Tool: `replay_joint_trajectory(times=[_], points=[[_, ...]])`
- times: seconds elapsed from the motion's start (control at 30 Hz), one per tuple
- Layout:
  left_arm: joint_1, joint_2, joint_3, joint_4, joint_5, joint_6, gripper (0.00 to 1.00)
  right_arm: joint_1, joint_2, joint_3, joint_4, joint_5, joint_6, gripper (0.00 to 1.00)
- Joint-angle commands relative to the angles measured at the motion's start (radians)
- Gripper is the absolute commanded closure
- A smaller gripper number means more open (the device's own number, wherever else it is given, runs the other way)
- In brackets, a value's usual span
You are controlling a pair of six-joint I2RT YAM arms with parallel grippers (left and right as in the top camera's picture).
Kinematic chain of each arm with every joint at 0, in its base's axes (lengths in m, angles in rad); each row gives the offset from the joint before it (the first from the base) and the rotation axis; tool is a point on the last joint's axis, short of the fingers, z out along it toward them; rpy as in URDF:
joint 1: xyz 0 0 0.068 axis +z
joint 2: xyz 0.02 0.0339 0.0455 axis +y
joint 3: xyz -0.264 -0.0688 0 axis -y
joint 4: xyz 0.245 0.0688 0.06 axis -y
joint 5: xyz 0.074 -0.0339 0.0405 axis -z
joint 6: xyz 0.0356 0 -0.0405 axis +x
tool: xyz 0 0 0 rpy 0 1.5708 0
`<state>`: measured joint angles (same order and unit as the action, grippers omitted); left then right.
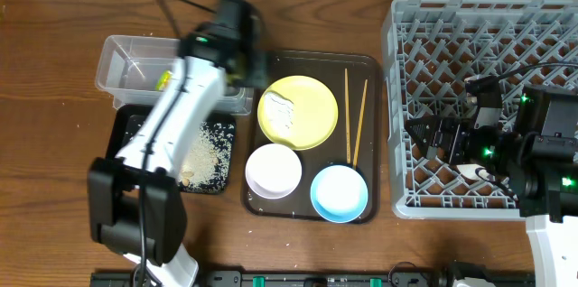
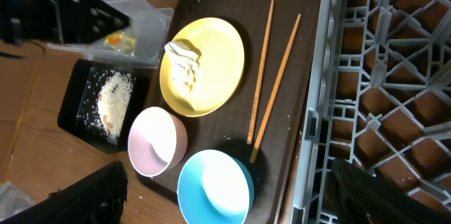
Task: Sort waste into correct bins and load items into the dishwasher rack
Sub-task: 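Grasp the snack wrapper from the yellow plate and drop it in the clear bin, then grasp the white tissue from the yellow plate and drop it in the clear bin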
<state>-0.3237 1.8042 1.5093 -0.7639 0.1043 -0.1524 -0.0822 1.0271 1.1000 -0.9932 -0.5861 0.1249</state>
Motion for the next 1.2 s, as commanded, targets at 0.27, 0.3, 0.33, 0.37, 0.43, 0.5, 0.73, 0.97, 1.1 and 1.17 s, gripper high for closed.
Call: replay_joint_trajectory(times=[0.27,0.3,0.33,0.37,0.43,0.5,0.73,0.97,1.1,1.17], points=[[-0.203,0.147,-0.109,0.037,-0.207,-0.029,0.41,0.018,0.000,0.016,-0.006,-0.001,-0.006,0.11],[-0.201,0.168,-0.109,0.041,-0.207,-0.029,0.41,0.018,0.000,0.016,-0.007,-0.001,-0.006,0.11],[-0.200,0.196,-0.109,0.047,-0.207,-0.029,0.41,0.018,0.000,0.016,-0.009,-0.001,-0.006,0.11],[-0.200,0.219,-0.109,0.050,-0.206,-0.029,0.41,0.018,0.000,0.016,-0.010,-0.001,-0.006,0.11],[-0.200,0.256,-0.109,0.056,-0.207,-0.028,0.43,0.018,0.000,0.016,-0.013,-0.001,-0.006,0.11],[-0.200,0.268,-0.108,0.062,-0.206,-0.029,0.55,0.018,0.000,0.016,-0.013,-0.001,-0.007,0.11],[-0.199,0.149,-0.011,-0.023,-0.169,-0.037,0.94,0.018,0.000,0.016,-0.012,0.008,-0.007,0.11],[-0.116,-0.092,0.020,-0.030,-0.222,-0.035,0.94,0.018,0.000,0.016,-0.013,0.014,-0.007,0.11],[-0.004,-0.103,0.008,-0.027,-0.346,-0.036,0.94,0.018,0.000,0.016,-0.008,0.014,-0.007,0.11],[0.061,-0.071,-0.002,-0.017,-0.337,-0.036,0.87,0.018,0.000,0.016,-0.005,0.014,-0.007,0.11]])
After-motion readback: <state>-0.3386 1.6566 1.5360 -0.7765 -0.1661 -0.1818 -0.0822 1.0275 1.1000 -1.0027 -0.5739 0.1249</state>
